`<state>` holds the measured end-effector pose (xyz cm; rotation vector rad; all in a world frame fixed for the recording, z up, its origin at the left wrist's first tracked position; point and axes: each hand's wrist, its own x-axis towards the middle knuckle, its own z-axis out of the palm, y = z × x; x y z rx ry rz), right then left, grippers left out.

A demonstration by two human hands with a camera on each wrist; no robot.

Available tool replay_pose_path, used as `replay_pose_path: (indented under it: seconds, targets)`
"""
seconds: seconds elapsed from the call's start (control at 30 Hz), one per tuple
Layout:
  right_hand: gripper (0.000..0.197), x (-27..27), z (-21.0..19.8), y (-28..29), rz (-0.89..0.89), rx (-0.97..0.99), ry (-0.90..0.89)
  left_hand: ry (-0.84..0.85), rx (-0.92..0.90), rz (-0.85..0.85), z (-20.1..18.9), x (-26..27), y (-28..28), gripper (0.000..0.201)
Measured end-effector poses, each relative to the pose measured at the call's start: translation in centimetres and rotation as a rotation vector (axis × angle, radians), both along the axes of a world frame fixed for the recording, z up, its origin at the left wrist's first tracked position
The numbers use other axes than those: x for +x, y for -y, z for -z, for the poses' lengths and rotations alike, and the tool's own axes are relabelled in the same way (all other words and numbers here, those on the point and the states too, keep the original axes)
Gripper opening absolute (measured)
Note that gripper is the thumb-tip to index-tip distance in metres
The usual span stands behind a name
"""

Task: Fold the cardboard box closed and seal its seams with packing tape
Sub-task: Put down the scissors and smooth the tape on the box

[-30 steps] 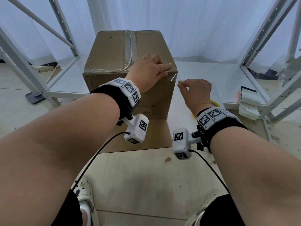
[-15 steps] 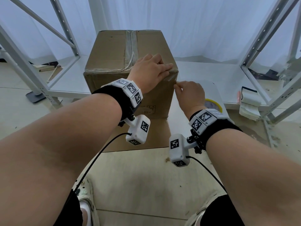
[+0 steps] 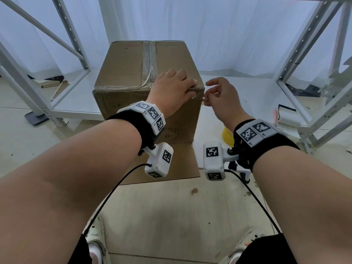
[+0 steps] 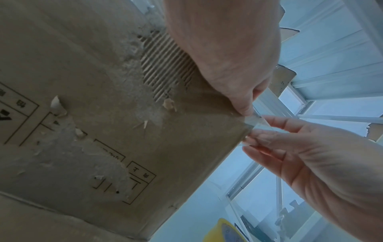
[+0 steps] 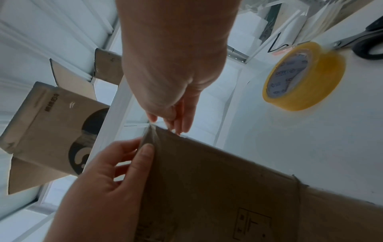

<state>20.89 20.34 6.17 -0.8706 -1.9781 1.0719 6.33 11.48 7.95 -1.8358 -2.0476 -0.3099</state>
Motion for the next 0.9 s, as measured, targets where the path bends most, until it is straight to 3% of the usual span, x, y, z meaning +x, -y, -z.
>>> replay_pose_path:
  seconds: [0.3, 0.57, 0.8, 0.9]
  targets:
    - [0.024, 0.5, -0.4, -0.4, -0.051, 0.068, 0.064, -0.075, 0.037, -0.071, 0.4, 1.6, -0.8, 0.04]
    - [0.023, 1.0, -1.2, -0.5, -0.15, 0.238, 0.172, 0.188, -0.071, 0.104, -1.3, -1.8, 1.3, 0.042]
    - [0.023, 0.9, -0.9, -0.4, -0.144, 0.338, 0.235, 0.13, -0.228, 0.142, -1.5, -2.9, 1.6, 0.057]
    - [0.024, 0.9, -0.9, -0.3, -0.131, 0.348, 0.23, 0.165, -0.187, 0.152, -1.4, -2.7, 2.1, 0.054]
